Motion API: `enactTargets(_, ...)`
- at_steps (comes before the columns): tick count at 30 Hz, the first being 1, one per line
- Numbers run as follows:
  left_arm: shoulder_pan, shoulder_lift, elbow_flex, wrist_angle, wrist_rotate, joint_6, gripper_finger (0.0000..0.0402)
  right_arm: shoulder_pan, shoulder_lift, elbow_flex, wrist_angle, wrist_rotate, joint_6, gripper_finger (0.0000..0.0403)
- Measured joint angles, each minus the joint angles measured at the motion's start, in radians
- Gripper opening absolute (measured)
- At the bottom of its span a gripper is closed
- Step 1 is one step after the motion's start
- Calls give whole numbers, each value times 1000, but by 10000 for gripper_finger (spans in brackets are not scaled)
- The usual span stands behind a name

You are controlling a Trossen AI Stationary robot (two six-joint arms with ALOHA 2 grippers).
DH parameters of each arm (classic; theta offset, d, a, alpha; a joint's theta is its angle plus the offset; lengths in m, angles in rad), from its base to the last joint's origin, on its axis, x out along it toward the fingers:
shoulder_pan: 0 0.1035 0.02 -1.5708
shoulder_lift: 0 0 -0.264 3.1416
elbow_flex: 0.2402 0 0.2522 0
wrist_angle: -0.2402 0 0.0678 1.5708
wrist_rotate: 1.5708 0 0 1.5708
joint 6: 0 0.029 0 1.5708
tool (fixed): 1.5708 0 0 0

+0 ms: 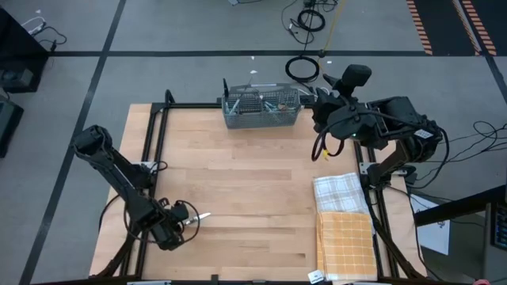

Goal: Sort silverware
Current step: Put the table knife into the silverware rack

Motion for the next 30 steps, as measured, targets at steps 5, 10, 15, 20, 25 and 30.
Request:
enactTargets(5,11,0,-70,145,1,-1,112,0,0,0,0,-3,-1,167)
enactTargets(10,20,0,-94,171,5,-43,112,0,0,0,-1,-26,7,167)
enactTargets(15,38,-4,-80,234,28,-58,112,0,0,0,-1,-28,6,167)
enactTargets(20,56,-5,-56,245,48,-77,112,0,0,0,-2,-28,5,167)
enactTargets(25,57,-5,-56,170,99,-78,112,0,0,0,-2,-29,7,167)
enactTargets(30,57,-5,-56,152,89,-74,112,0,0,0,-1,-61,22,167)
